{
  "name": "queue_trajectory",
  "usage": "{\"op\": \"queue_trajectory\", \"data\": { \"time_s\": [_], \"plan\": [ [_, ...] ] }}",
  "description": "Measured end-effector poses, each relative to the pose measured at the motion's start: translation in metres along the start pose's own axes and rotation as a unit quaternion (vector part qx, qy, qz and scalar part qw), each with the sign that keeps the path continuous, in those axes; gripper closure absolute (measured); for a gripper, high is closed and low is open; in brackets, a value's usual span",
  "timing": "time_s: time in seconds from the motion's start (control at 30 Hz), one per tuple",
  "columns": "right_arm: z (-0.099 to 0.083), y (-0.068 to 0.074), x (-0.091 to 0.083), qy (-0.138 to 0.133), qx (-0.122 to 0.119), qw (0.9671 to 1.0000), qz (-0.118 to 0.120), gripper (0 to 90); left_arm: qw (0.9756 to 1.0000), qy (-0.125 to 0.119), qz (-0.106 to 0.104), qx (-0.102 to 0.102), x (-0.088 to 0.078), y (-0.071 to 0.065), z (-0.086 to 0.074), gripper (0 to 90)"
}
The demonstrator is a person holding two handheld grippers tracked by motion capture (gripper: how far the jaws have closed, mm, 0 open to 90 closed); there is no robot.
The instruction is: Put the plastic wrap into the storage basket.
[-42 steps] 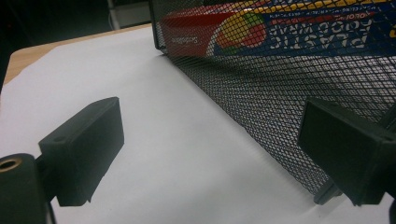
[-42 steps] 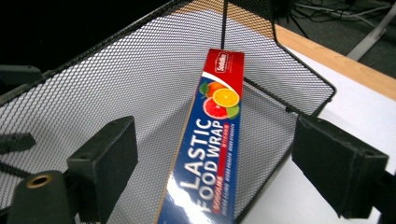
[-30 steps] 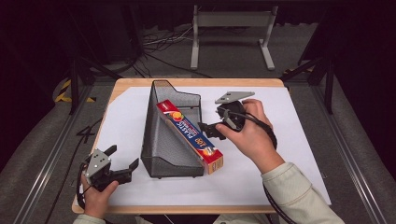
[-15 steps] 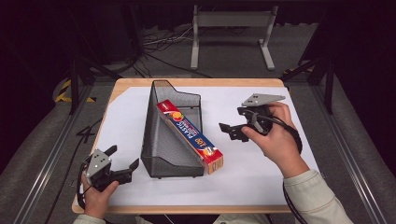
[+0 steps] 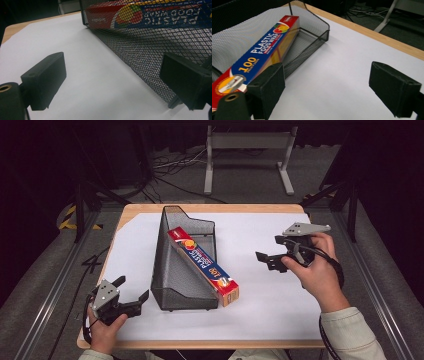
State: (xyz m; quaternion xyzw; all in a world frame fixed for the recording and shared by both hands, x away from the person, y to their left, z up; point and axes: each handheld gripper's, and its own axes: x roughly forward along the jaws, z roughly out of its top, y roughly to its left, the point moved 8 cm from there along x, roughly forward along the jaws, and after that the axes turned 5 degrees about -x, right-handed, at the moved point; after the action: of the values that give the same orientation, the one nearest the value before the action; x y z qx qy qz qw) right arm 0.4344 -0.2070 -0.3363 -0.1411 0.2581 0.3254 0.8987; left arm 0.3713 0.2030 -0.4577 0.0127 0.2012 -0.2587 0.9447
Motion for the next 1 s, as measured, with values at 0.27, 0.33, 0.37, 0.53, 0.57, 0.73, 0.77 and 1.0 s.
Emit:
{"op": "queue_trajectory", "data": {
  "time_s": [0.27, 0.33, 0.37, 0.53, 0.57, 0.73, 0.77, 1.0],
  "plan": [
    [-0.028, -0.019, -0.004, -0.017, 0.003, 0.9997, -0.015, 14.0, 1.0000, -0.001, 0.000, 0.000, 0.000, 0.000, 0.000, 8.1],
    [-0.037, -0.022, -0.004, -0.023, 0.000, 0.9996, -0.015, 14.0, 1.0000, -0.001, 0.001, 0.001, 0.000, 0.000, 0.000, 8.1],
    [-0.045, -0.024, -0.004, -0.030, -0.003, 0.9994, -0.015, 14.0, 1.0000, 0.000, 0.001, 0.002, 0.000, 0.000, 0.000, 8.1],
    [-0.061, -0.023, -0.002, -0.042, -0.001, 0.9991, -0.012, 14.0, 1.0000, 0.001, 0.000, 0.002, 0.001, -0.001, -0.001, 8.0],
    [-0.064, -0.022, -0.001, -0.043, -0.001, 0.9990, -0.011, 14.0, 1.0000, 0.001, -0.001, 0.002, 0.001, -0.001, -0.001, 8.1],
    [-0.078, -0.022, 0.003, -0.041, -0.003, 0.9991, -0.010, 14.0, 1.0000, 0.001, -0.001, 0.001, 0.000, -0.001, -0.001, 8.0],
    [-0.081, -0.022, 0.004, -0.041, -0.006, 0.9991, -0.008, 14.0, 1.0000, 0.000, -0.002, 0.001, 0.000, -0.001, -0.001, 8.0],
    [-0.102, -0.021, 0.010, -0.025, -0.014, 0.9996, -0.004, 14.0, 1.0000, 0.000, -0.003, 0.002, 0.000, 0.000, -0.001, 8.0]
  ]
}}
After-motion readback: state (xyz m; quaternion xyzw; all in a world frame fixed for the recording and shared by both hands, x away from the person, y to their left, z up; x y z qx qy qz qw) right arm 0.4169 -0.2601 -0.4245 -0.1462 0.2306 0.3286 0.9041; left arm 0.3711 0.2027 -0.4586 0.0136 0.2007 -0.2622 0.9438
